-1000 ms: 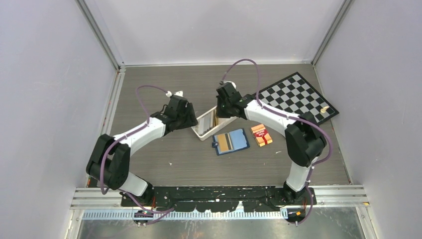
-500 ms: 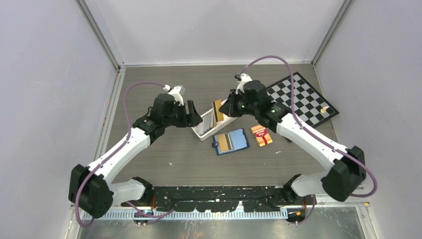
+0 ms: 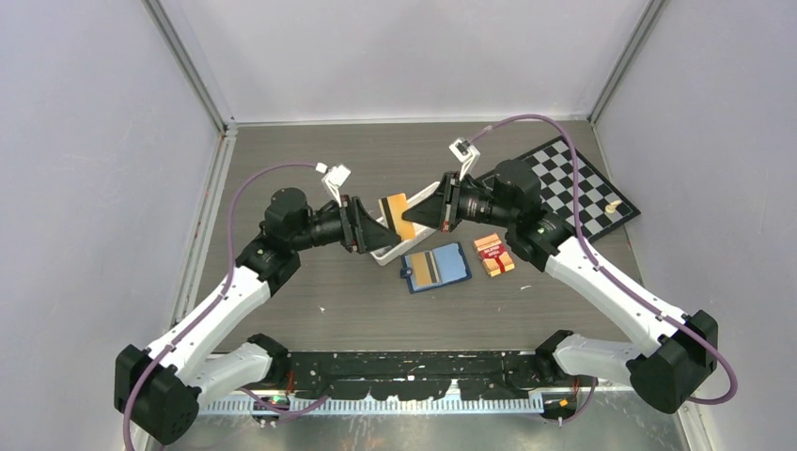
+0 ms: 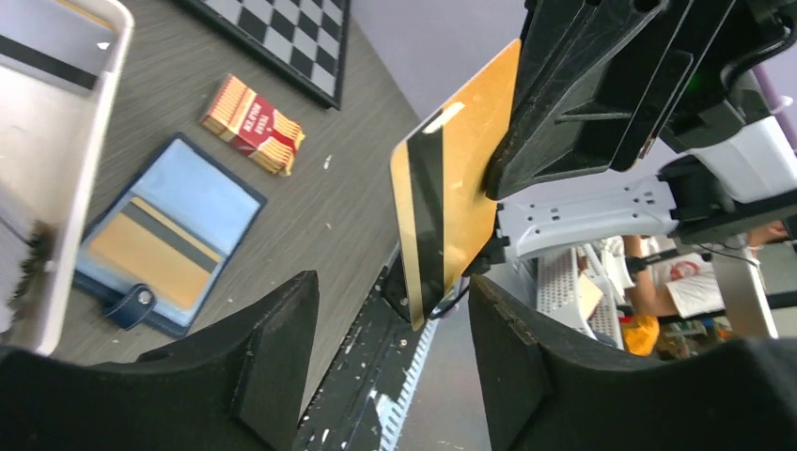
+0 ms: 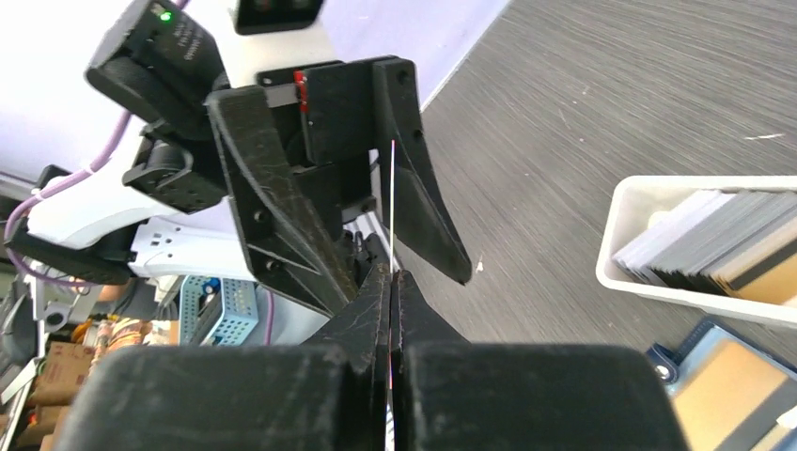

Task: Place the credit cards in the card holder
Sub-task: Insert the credit card into the card holder.

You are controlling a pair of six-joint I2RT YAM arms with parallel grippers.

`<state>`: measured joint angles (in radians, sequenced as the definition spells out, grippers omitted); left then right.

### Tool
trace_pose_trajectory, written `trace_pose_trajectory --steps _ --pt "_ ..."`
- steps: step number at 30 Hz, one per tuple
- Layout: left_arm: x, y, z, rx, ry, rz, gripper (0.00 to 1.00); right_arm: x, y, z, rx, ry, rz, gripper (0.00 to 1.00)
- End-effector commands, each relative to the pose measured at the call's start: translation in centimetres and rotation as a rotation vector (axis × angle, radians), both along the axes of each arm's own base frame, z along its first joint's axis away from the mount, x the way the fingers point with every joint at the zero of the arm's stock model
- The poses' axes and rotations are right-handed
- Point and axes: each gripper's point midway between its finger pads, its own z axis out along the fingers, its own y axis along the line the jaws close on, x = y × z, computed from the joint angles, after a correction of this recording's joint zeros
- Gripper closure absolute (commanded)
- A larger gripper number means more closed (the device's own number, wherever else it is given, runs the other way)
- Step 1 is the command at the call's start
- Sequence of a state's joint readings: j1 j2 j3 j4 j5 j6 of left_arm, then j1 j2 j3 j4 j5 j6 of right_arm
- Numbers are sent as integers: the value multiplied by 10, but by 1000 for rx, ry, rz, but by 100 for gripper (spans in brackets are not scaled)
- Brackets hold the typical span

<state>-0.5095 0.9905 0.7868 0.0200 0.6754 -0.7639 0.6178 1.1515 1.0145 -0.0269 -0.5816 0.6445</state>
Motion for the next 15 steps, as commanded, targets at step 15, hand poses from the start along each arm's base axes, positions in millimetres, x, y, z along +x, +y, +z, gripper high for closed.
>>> trace_pose_trajectory --steps 15 --pt "-12 0 45 -149 -89 -23 77 -18 4 14 39 -41 110 100"
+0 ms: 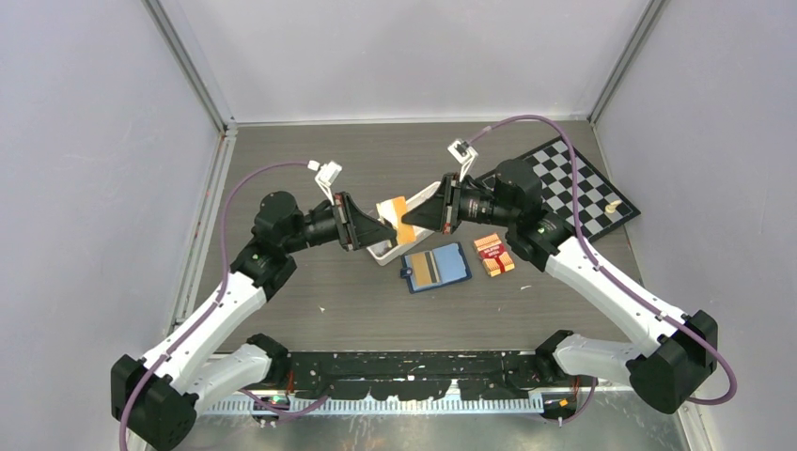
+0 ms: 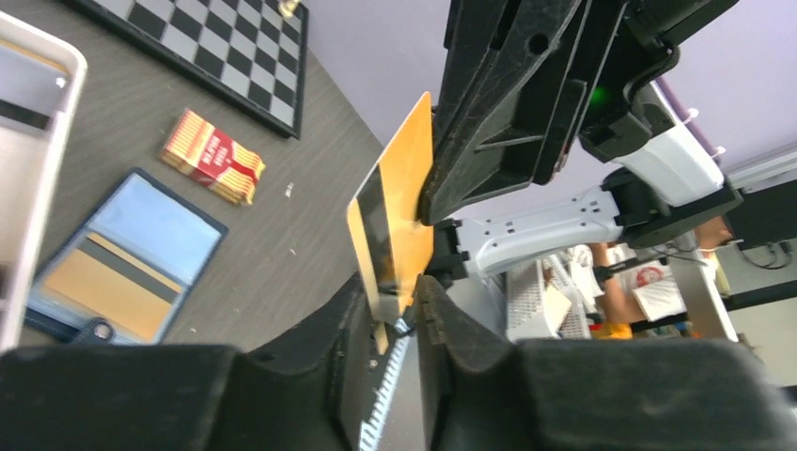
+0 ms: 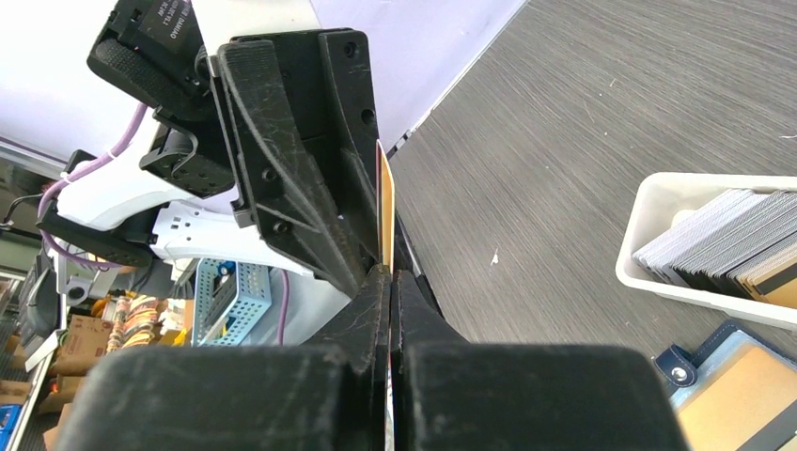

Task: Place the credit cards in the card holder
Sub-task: Insert the credit card into the card holder.

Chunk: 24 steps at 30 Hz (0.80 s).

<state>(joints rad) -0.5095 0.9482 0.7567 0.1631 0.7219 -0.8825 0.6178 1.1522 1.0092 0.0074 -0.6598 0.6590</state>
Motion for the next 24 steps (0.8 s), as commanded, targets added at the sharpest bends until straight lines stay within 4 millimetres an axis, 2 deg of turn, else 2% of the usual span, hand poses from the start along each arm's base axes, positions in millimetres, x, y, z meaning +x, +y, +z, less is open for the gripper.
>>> trace_pose_trajectory --steps 1,3,5,8,9,12,13,16,19,24 --pt "3 2 12 -20 -61 28 85 -8 -1 4 -6 -26 39 100" --pt "4 2 8 -11 -52 23 99 -9 -4 -3 -35 -13 33 100" --pt "4 0 5 -14 -45 13 100 -10 -8 -11 -71 -1 18 98" --pt "10 -1 -10 25 -11 30 100 -4 -21 -31 -149 38 -61 72" --pt "14 0 -19 55 10 50 100 1 -29 -40 -176 55 -101 66" --pt "31 4 -67 175 104 137 100 16 -58 -75 -250 156 -209 50" --pt "34 2 -86 207 156 139 100 21 -69 -88 -263 204 -245 48" --pt "36 -11 -117 237 244 114 100 31 -98 -129 -291 334 -337 41" --pt "32 -30 -134 263 265 91 100 34 -119 -165 -338 422 -409 36" --pt "23 -60 -154 279 303 45 100 38 -141 -211 -433 500 -504 35"
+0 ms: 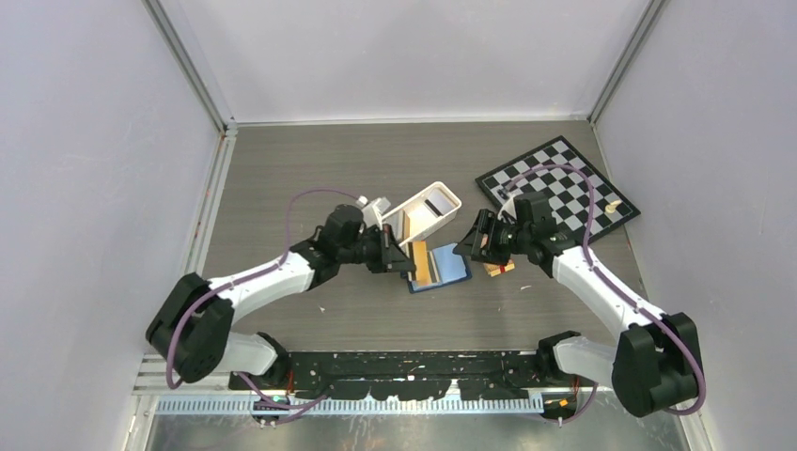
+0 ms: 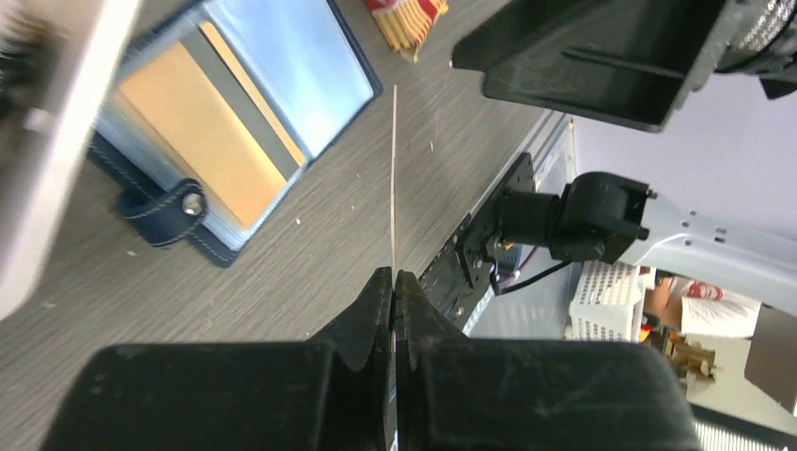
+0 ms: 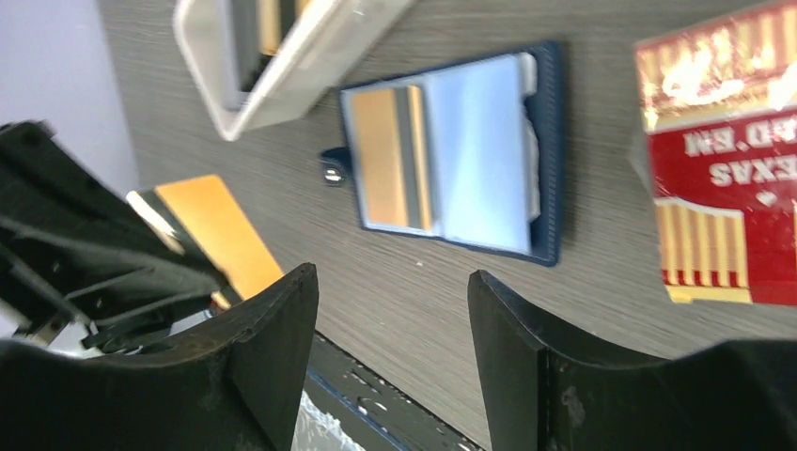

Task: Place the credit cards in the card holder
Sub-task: Insert the credit card into the card holder.

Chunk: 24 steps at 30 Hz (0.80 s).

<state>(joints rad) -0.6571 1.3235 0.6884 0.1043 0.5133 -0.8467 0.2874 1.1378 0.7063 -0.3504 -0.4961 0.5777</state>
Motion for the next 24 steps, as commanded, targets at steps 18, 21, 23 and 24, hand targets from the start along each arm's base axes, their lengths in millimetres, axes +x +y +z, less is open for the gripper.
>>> trace_pose_trajectory --steps 18,21,23,24 --pt "10 -53 -52 42 83 -10 100 10 -20 -87 -140 151 -51 34" --pt "12 -55 -58 52 93 -6 100 12 -16 -89 -124 154 -37 34" --pt "14 -56 -60 56 96 -4 100 13 -13 -90 -111 153 -28 33" --pt "15 -56 -61 60 96 -2 100 13 -12 -91 -110 158 -25 33"
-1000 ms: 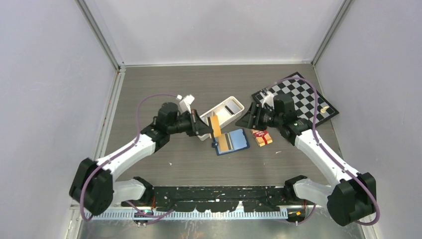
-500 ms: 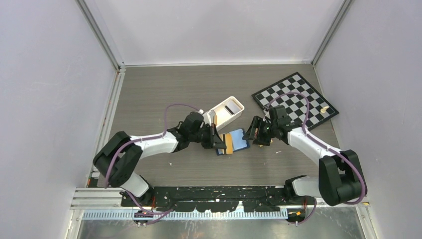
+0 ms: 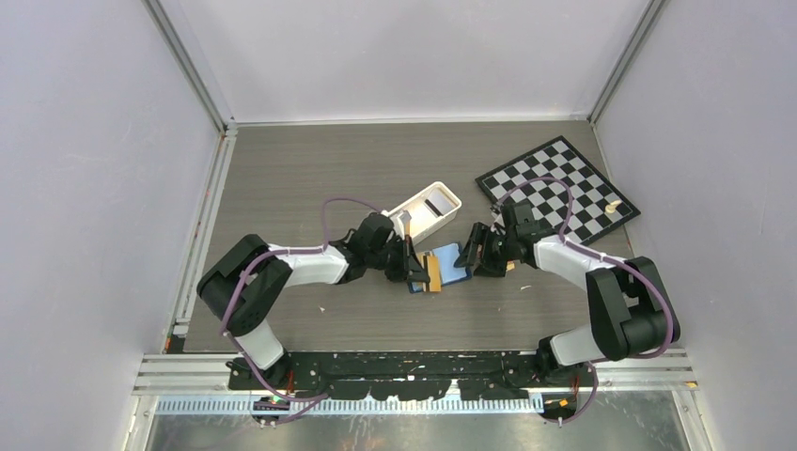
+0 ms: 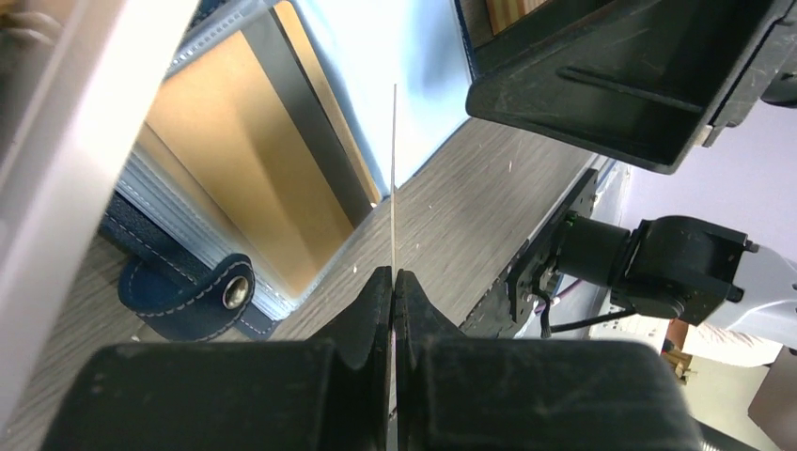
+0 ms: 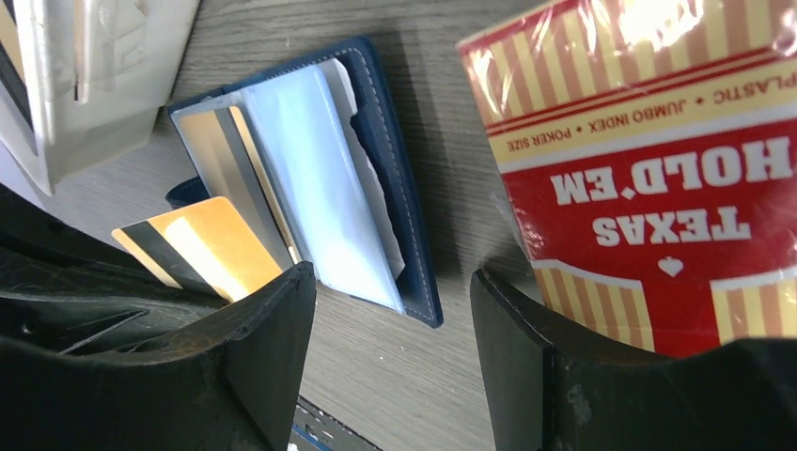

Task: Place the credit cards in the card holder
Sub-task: Insert the credit card into the card holder.

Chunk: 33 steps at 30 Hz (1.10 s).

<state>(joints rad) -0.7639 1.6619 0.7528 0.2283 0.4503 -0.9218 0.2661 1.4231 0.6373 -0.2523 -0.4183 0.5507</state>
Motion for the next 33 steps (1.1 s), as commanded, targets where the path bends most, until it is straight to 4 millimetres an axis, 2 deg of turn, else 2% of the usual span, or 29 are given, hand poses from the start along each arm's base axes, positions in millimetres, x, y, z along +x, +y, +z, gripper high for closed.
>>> trace_pose_trajectory --steps 1,4,9,11,15,17,23,33 --pt "17 -14 15 -42 -55 18 100 12 7 3 33 -51 28 33" --pt "20 -14 11 -23 -50 30 100 13 11 0 44 -39 37 34" --pt "22 -12 4 7 -40 39 100 14 17 -4 58 -20 49 44" --pt "22 -11 1 15 -36 41 100 13 18 -6 57 -13 50 52" --pt "22 -9 -1 23 -27 52 100 11 12 -16 17 19 23 76" --pt "22 -8 1 22 -26 60 100 9 8 -22 -3 42 6 85" --pt "21 0 -4 49 -3 96 100 2 0 -31 -45 79 -37 99" --pt "23 10 -16 48 57 178 100 0 -8 -31 -88 82 -50 100"
